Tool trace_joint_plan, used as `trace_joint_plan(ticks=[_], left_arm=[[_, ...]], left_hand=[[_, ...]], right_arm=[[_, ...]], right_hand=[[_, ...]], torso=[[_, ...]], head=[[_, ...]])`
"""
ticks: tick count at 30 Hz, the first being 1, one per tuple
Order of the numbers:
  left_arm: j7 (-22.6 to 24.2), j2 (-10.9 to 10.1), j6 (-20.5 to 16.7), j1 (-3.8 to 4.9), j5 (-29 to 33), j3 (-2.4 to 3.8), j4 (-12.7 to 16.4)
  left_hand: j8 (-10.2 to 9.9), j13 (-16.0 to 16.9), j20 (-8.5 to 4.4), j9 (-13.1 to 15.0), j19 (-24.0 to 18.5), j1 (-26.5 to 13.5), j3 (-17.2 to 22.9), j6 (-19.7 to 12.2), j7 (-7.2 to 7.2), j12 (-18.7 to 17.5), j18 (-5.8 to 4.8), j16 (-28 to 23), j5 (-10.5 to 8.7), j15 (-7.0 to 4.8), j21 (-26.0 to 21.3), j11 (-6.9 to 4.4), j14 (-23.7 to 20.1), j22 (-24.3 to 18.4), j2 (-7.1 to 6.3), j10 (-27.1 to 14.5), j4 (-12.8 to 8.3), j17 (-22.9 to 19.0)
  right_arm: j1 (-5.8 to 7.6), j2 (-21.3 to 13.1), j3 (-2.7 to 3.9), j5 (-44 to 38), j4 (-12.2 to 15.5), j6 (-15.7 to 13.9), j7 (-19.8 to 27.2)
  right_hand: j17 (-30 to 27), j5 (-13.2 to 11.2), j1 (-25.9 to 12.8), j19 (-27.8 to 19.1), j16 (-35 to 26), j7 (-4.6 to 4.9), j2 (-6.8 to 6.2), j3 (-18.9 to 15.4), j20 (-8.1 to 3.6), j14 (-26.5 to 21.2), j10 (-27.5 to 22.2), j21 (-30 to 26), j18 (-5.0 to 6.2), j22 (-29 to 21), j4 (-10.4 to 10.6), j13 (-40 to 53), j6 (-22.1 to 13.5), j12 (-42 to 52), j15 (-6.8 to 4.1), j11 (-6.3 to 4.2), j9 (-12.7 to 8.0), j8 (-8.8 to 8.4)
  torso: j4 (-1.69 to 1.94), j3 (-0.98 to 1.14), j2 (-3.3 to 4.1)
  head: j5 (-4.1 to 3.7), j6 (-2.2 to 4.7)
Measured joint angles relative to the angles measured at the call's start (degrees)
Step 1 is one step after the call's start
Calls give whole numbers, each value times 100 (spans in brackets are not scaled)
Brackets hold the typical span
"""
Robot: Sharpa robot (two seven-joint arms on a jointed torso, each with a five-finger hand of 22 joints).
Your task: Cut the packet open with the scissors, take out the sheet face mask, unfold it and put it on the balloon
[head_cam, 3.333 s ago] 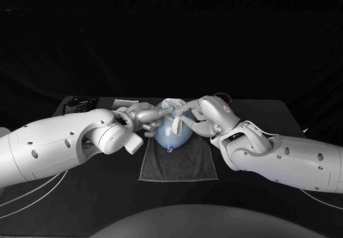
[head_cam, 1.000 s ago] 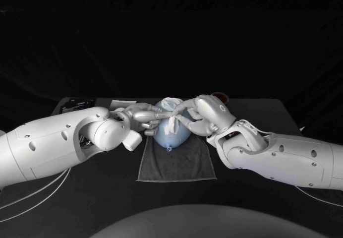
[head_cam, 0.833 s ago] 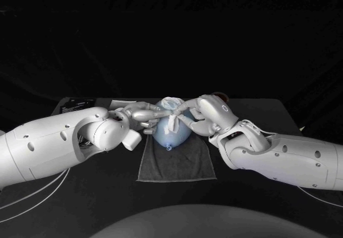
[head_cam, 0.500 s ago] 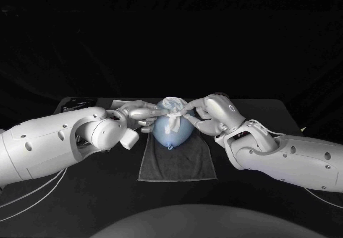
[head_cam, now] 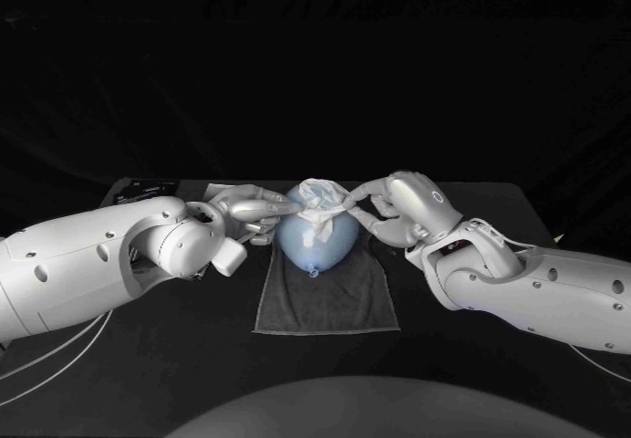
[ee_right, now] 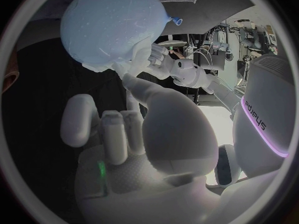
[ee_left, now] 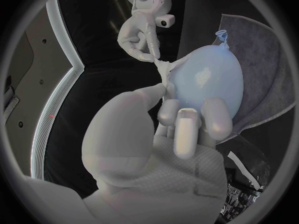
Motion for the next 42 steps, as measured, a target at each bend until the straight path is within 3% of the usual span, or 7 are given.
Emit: trace_joint_plan(ticks=[17,19,20,34,42], left_arm=[[-24,-226,158,3,-153,3,81],[-34,-278,220,5,-172,3,97],[-40,-299,252,5,-180,4,101],[-256,-522,915,9,-340,4,191],[-310,-590,1025,10,-386,3,206]], left_hand=[[0,13,1,8,-1,-23,23,-1,-1,-7,0,-1,-17,10,-1,-8,8,0,-23,8,7,0],[0,15,1,11,-1,-39,32,-1,-1,-7,-1,-1,3,10,-1,-8,9,-1,-39,8,16,0],[-1,15,1,141,-1,-51,40,-1,-1,-7,0,-1,4,10,-1,-8,9,0,-51,8,22,0],[-10,16,1,160,-1,-53,85,-2,-2,-12,-1,-4,3,21,-1,-8,19,2,-53,8,-22,0],[12,15,1,163,-1,-74,84,-10,-9,-4,-1,-5,2,30,-1,-8,28,1,-29,8,-23,0]], right_arm=[[132,-257,-1,3,80,533,109],[140,-279,-1,2,90,615,126],[143,-286,-1,1,95,652,136],[210,-386,-2,-3,189,1141,271],[257,-395,-2,-3,183,1387,325]], right_hand=[[-4,0,0,0,19,33,0,16,0,-1,0,-1,0,1,16,-3,-6,-1,1,0,8,-1],[-5,0,0,0,16,33,0,16,0,-1,0,-1,0,0,16,-4,-6,-1,1,0,9,0],[-5,0,-1,0,16,33,1,16,0,-1,0,-1,0,0,16,-4,-6,-1,1,0,8,3],[-3,0,-54,-20,9,51,8,49,-20,-2,0,-68,0,-2,15,-1,-25,-10,2,0,25,47],[0,0,-76,-62,19,68,-15,49,-22,-3,0,-153,0,1,15,1,-44,-17,3,0,44,69]], torso=[[-1,-3,0],[1,-4,-1],[2,-4,-2],[5,-7,-2],[3,-7,-1]], head=[[-5,0],[-6,0],[-6,0],[-4,0],[9,0]])
